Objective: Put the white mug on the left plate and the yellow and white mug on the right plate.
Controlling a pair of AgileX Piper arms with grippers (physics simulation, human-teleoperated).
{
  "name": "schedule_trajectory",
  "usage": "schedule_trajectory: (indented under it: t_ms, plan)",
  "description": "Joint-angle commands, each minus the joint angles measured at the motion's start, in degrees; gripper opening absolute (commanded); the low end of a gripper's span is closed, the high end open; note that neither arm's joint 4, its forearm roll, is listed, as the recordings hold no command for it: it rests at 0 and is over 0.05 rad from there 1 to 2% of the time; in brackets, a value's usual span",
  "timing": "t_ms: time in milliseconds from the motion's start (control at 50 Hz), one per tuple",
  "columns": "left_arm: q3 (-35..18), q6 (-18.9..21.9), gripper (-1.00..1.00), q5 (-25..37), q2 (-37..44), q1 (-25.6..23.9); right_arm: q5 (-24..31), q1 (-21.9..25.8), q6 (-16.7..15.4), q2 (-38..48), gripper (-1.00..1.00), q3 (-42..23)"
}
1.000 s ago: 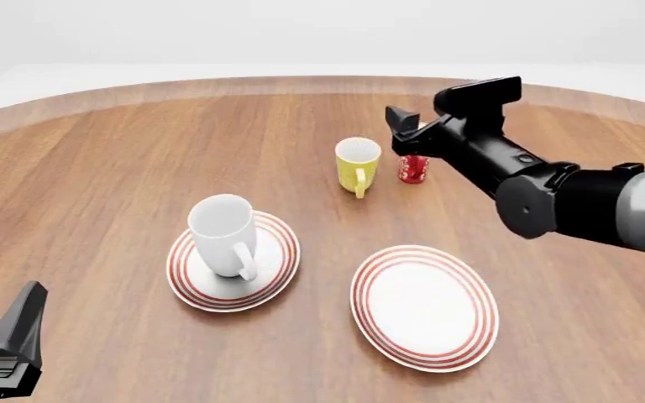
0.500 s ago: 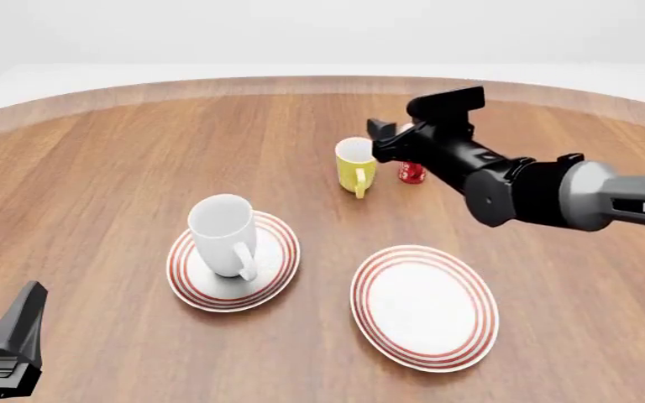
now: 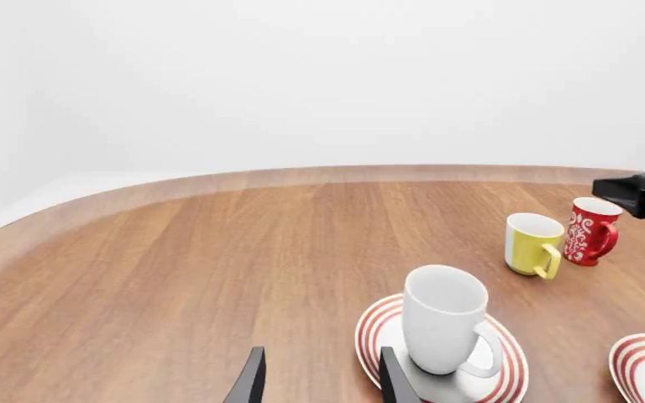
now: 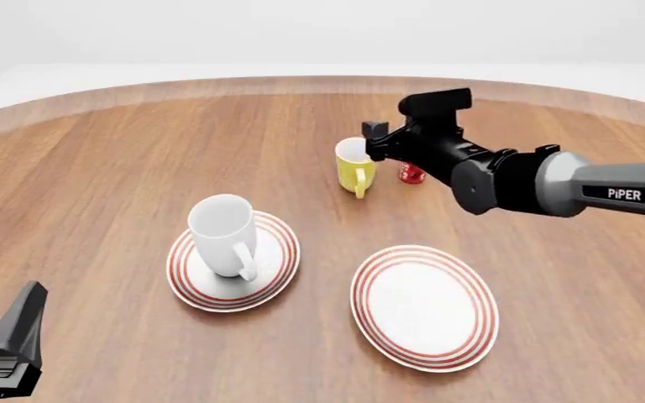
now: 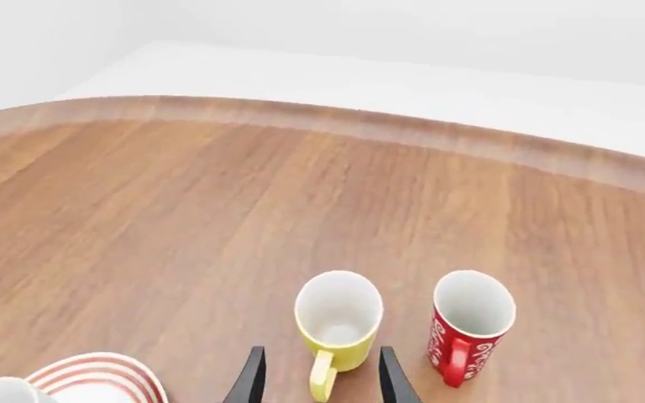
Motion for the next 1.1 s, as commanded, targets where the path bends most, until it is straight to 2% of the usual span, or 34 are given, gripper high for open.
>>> schedule_trajectory:
  t_ms: [20, 1100]
  plan:
    - [0.0, 0.0, 1.0, 0.0, 0.0, 0.0, 1.77, -0.06, 1.73, 2.43, 1.0, -2.56]
    - [0.0, 0.0, 1.0, 0.0, 0.0, 0.0, 2.99, -0.23, 8.74, 11.31, 1.0, -7.39]
